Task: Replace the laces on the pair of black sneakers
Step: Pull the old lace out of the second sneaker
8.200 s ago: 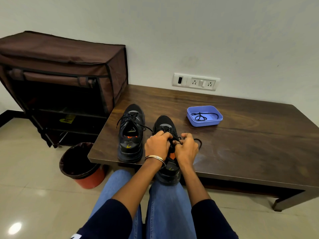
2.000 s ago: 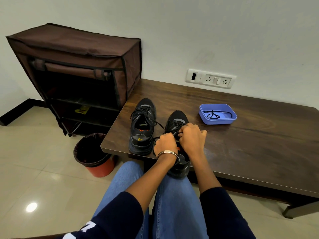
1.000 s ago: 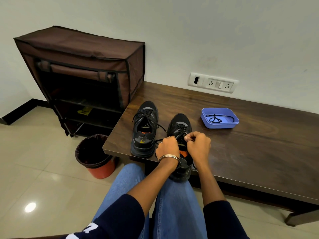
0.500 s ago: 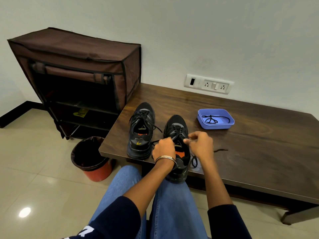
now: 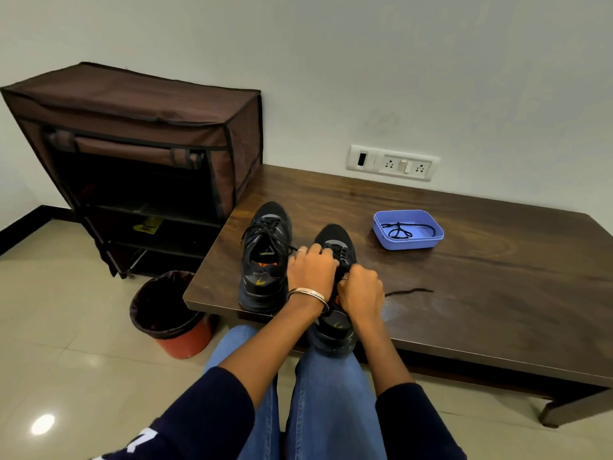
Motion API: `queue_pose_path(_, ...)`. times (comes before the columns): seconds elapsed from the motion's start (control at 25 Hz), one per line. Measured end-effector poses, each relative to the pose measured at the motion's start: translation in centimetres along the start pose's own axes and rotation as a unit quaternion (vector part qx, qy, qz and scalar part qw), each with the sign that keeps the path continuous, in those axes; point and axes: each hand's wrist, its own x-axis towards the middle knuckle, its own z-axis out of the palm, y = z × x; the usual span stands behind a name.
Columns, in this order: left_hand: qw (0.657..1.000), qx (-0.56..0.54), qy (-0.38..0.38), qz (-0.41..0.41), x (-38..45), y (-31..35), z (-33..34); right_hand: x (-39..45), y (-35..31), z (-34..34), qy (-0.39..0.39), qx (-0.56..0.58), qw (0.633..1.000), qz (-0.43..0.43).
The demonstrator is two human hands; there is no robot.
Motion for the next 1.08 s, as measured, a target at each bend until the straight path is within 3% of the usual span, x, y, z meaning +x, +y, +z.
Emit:
queue_pose_path(0.08, 0.998, 0.030, 0.019, 0.056, 0.7, 0.5, 0.0, 0.1, 0.1, -0.1, -0.005, -0.012, 1.000, -0.004)
queue_pose_path(0.24, 0.994, 0.022, -0.093, 0.057, 1.4, 0.9, 0.7, 0.0, 0.3, 0.1, -0.003, 0.006, 1.000, 0.005)
queue_pose_path(0.44, 0.991, 0.061, -0.067, 0.095, 1.5, 0.8, 1.3, -0.1, 0.3, 0.2, 0.008, 0.041, 0.999, 0.021)
queue_pose_path(0.64, 0.988, 0.060, -0.090, 0.110, 2.2, 1.0, 1.2, 0.1, 0.2, 0.4, 0.007, 0.073, 0.996, 0.048)
queue_pose_path(0.8, 0.998, -0.025, -0.057, 0.010, 1.9, 1.0, 1.4, 0.1, 0.0, 0.5, -0.016, 0.077, 0.995, 0.058)
queue_pose_path(0.88, 0.988, -0.108, -0.048, -0.098, 2.3, 0.7, 1.6, -0.1, 0.0, 0.5, -0.025, 0.100, 0.993, 0.063)
queue_pose_path(1.0, 0.921, -0.245, -0.074, -0.292, 3.1, -0.3, 1.8, -0.3, -0.1, 0.5, -0.040, 0.107, 0.991, 0.063)
queue_pose_path(1.08, 0.898, -0.295, -0.093, -0.314, 3.2, -0.3, 1.8, -0.1, 0.0, 0.4, -0.048, 0.106, 0.991, 0.067)
